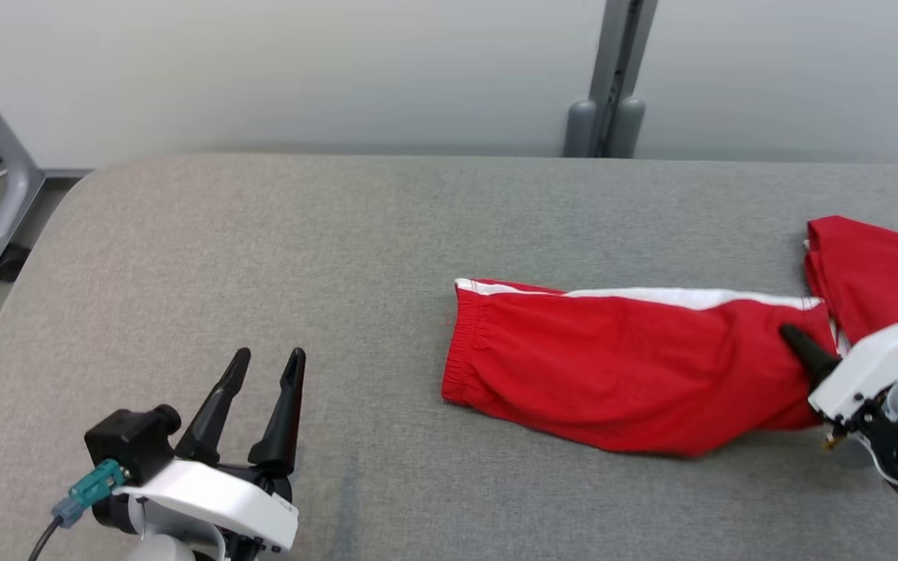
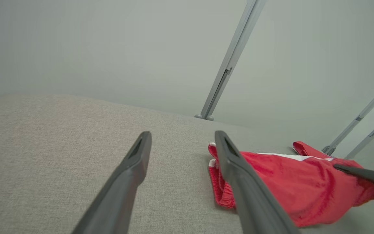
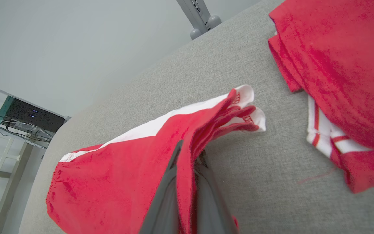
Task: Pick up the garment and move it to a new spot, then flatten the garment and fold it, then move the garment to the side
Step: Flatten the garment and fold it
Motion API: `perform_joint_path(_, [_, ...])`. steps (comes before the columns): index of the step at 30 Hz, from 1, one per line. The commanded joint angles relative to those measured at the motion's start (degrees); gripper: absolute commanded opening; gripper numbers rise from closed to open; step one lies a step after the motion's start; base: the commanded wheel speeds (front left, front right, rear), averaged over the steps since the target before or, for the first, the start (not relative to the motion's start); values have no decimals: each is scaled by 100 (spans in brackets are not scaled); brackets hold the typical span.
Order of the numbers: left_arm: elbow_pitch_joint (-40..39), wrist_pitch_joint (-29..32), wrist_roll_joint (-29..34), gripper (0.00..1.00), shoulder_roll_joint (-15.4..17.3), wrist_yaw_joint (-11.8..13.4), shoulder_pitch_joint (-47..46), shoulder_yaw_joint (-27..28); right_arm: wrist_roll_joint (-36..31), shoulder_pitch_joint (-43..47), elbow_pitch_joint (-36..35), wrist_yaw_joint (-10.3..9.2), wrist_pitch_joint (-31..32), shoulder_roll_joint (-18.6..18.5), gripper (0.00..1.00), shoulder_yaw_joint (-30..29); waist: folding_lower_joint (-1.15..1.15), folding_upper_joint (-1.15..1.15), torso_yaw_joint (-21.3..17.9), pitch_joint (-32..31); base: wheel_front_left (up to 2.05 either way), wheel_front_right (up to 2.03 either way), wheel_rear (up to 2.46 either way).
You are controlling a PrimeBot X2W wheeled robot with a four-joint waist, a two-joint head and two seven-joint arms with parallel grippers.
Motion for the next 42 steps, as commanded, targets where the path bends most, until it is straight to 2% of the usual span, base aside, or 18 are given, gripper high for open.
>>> perform_joint_path(1, [26, -23, 98, 100, -31, -61, 86, 90, 76, 171, -50, 10, -99, -63, 0, -37, 0, 0, -124, -123, 0, 0, 0])
perform_joint_path(6, [105, -23, 263, 100, -149, -196, 190, 163, 80, 362, -195, 10, -395, -115, 0, -147, 0, 0, -178, -139, 0, 0, 0])
perform_joint_path(11, [182, -23, 341, 100, -207, -261, 174, 162, -34, 188, -381, 10, -556, -89, 0, -186, 0, 0, -113, -147, 0, 0, 0])
perform_joint_path(18, [379, -21, 363, 100, -315, -352, 208, 89, -393, -86, -860, 10, -655, 186, 0, 45, 0, 0, 177, -190, 0, 0, 0])
perform_joint_path(21, [471, -12, 343, 100, -347, -371, 217, 64, -456, -122, -936, 10, -537, 433, 0, 181, 0, 0, 325, -242, 0, 0, 0])
perform_joint_path(32, [667, 18, 322, 100, -446, -461, 67, 2, -431, -422, 210, 10, -41, 1508, 0, 467, 0, 0, 825, -159, 0, 0, 0])
perform_joint_path(40, [811, 13, 320, 100, -529, -521, -28, -32, -560, -700, 939, 10, -75, 2020, 0, 579, 0, 0, 983, -59, 0, 0, 0])
perform_joint_path(41, [829, 13, 312, 100, -532, -527, -30, -33, -570, -721, 991, 10, -74, 2067, 30, 589, 0, 0, 985, -56, 0, 0, 0])
perform_joint_path(42, [844, 12, 306, 100, -532, -521, -26, -28, -579, -738, 1019, 10, -73, 2110, 96, 604, 0, 0, 978, -58, 0, 0, 0])
